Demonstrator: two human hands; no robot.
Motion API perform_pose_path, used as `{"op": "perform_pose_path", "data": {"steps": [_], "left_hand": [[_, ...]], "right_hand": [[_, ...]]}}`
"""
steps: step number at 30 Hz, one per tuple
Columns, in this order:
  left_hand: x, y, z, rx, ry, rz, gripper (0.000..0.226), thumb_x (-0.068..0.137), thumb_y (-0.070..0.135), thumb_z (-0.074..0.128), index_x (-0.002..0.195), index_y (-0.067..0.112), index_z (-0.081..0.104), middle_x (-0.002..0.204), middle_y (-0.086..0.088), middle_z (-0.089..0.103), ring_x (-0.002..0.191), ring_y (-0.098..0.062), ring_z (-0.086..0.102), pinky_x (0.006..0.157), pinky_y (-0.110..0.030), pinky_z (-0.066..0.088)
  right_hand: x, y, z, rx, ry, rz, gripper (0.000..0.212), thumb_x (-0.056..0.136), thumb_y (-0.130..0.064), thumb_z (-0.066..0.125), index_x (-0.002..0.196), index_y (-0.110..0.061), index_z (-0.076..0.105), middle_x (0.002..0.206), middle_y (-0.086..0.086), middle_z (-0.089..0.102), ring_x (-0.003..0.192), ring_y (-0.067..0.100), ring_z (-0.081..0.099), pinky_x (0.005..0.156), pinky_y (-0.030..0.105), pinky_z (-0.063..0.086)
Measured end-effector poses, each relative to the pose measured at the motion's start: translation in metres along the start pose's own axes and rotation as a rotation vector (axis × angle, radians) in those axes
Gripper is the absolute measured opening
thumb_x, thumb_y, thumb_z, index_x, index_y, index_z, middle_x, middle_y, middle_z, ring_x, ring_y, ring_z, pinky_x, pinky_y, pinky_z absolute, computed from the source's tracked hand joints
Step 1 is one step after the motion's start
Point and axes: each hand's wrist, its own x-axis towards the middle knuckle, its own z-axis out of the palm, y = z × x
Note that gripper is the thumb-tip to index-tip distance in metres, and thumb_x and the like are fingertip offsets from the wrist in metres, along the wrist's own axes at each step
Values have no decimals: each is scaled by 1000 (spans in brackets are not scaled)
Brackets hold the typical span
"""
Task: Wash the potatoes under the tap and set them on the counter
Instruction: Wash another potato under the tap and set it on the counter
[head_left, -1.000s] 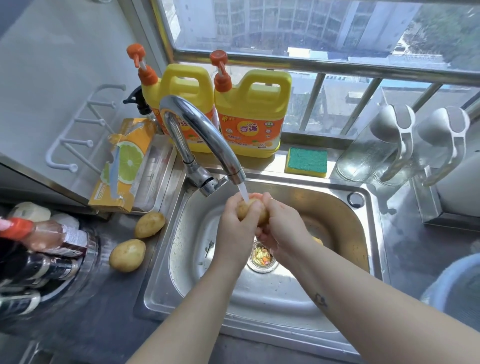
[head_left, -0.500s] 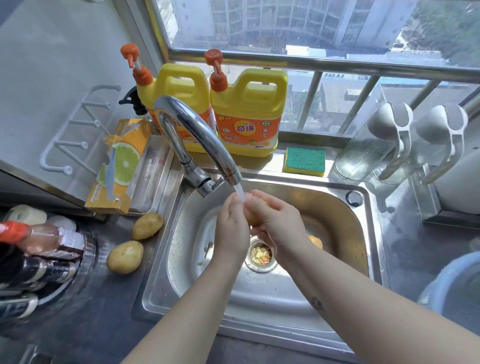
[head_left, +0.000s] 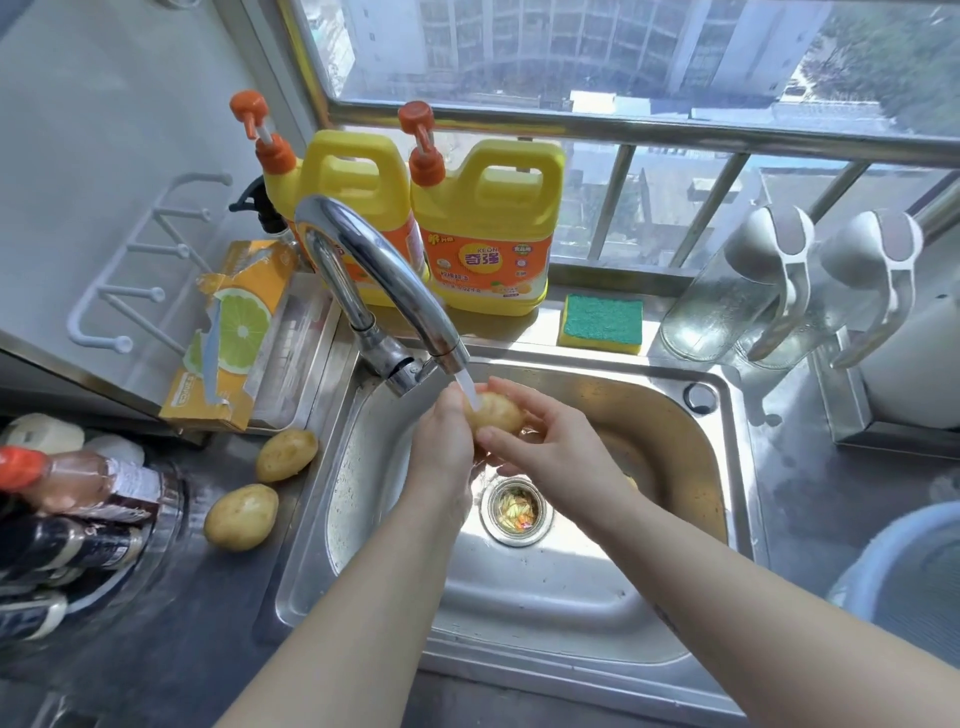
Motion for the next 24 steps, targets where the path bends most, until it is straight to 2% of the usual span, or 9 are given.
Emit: {"op": "perform_pose_path", "data": {"steps": [3, 5, 7, 9, 11, 14, 19, 21, 24], "left_hand": [[-6, -6, 5, 71, -34, 39, 38, 106, 34, 34, 106, 13, 66, 81, -6, 69, 56, -12, 63, 48, -21, 46], [-13, -15, 8, 155, -68, 171, 40, 103, 45, 36, 114, 17, 62, 100, -7, 70, 84, -22, 69, 69, -33, 55], [-20, -24, 9, 249, -138, 307, 34, 102, 46, 42, 123, 23, 55, 113, -1, 66, 104, -15, 66, 90, -38, 55], [-24, -30, 9, 277, -152, 383, 21, 103, 33, 50, 123, 26, 49, 112, 9, 63, 98, 1, 65, 87, -26, 55], [-22, -30, 8, 248, -94, 412, 11, 102, 23, 54, 112, 26, 52, 105, 7, 64, 89, -2, 67, 75, -22, 55], [-18, -22, 10, 115, 27, 356, 6, 99, 26, 54, 101, 22, 58, 98, -2, 67, 86, -14, 66, 72, -32, 56], [-11, -5, 6, -28, 125, 215, 33, 91, 35, 40, 106, 18, 63, 112, -16, 68, 106, -34, 66, 94, -53, 55], [-9, 0, 3, -53, 131, 150, 30, 94, 32, 39, 95, 20, 67, 106, -15, 71, 107, -37, 67, 95, -56, 54], [-8, 0, 1, -21, 123, 132, 31, 93, 31, 40, 88, 20, 69, 100, -14, 71, 107, -39, 66, 96, -57, 54]], "right_hand": [[4, -1, 0, 87, 107, 35, 25, 83, -26, 81, 107, -27, 76, 83, 2, 74, 64, 14, 60, 63, 29, 57], [9, -1, 3, 205, 183, 113, 18, 89, -31, 74, 101, -18, 79, 79, 4, 71, 64, 14, 58, 56, 26, 49], [15, 0, 4, 299, 241, 199, 27, 96, -32, 65, 97, -9, 79, 78, 8, 67, 66, 17, 56, 56, 28, 45], [16, 1, 3, 328, 211, 257, 34, 99, -34, 60, 98, -4, 78, 80, 11, 66, 71, 22, 55, 64, 34, 44], [12, -2, 2, 338, 140, 270, 36, 102, -33, 55, 103, -5, 78, 86, 12, 70, 69, 21, 55, 66, 36, 43], [8, -6, 4, 360, 49, 234, 33, 105, -26, 49, 110, -11, 77, 105, 11, 76, 72, 17, 62, 66, 29, 50], [5, -13, 3, 454, -128, 223, 33, 105, -16, 50, 137, -11, 57, 116, 8, 71, 85, 21, 69, 72, 27, 60], [4, -19, 2, 458, -189, 235, 32, 103, -14, 54, 134, -13, 59, 111, 7, 72, 84, 22, 69, 78, 30, 61], [4, -25, 4, 483, -184, 261, 16, 99, -12, 61, 108, -18, 72, 99, 7, 75, 82, 24, 69, 80, 32, 60]]}}
